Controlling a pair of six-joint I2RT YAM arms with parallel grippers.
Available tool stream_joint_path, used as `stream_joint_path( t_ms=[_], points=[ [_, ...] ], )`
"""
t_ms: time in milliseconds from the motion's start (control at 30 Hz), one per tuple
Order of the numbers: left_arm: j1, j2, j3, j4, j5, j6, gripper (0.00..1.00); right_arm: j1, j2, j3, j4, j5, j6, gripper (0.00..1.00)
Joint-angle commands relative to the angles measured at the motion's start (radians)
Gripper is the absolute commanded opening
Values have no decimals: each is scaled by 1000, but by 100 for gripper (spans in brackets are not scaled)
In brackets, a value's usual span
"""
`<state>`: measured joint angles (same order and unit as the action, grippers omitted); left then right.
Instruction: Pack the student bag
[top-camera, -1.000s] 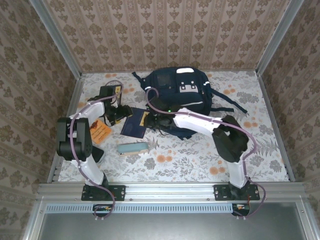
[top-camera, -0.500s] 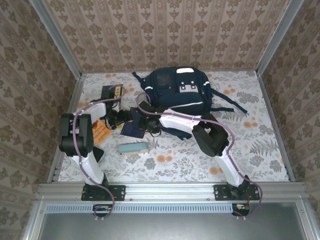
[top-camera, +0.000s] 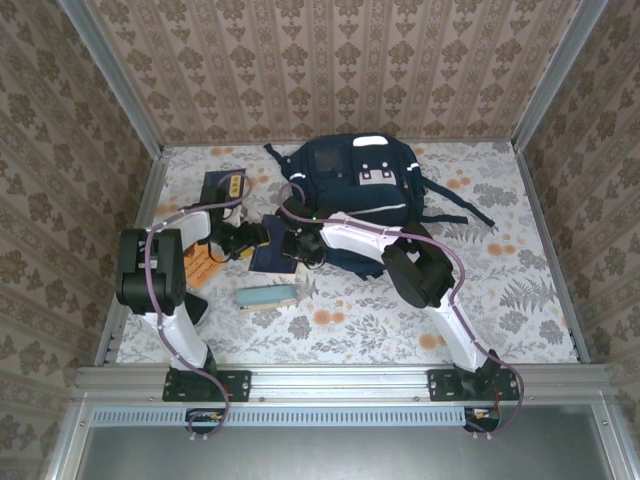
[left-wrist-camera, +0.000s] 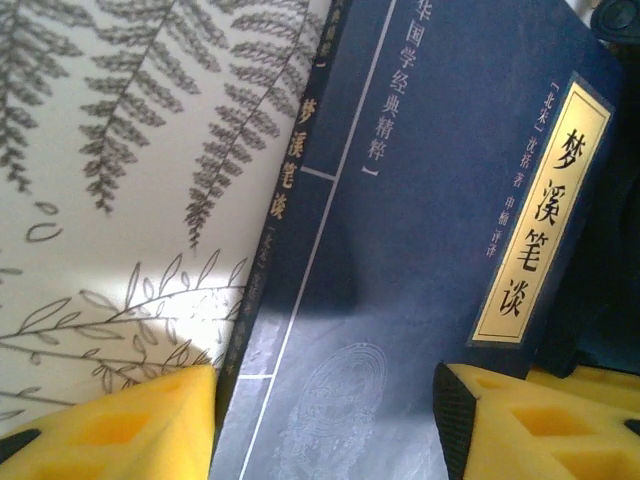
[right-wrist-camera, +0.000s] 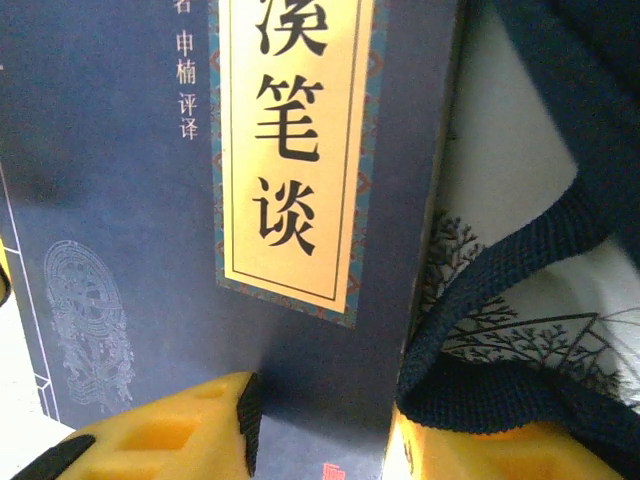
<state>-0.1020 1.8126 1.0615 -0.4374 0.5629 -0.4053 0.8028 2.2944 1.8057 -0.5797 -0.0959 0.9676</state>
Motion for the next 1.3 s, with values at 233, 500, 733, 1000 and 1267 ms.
stream_joint_path(
  t_ms=[233,500,733,1000,1267],
  points=[
    [-50,-154,-105,193,359,-91,52,-13,50,7,-8,-48,-36,36],
    [-51,-165,-137,157,313,-100,50,-19,42,1,-12,-48,-44,34],
    [-58,-109,-131,139,240,-142,55,-21,32,-20,-9,-47,-44,34],
    [-61,-87,-111,138,178,-168,48,-23,28,-29,-7,-47,-44,34],
    [-57,-205,-94,57,14,-133,10,-40,-78,-66,7,-63,-115,39]
  ],
)
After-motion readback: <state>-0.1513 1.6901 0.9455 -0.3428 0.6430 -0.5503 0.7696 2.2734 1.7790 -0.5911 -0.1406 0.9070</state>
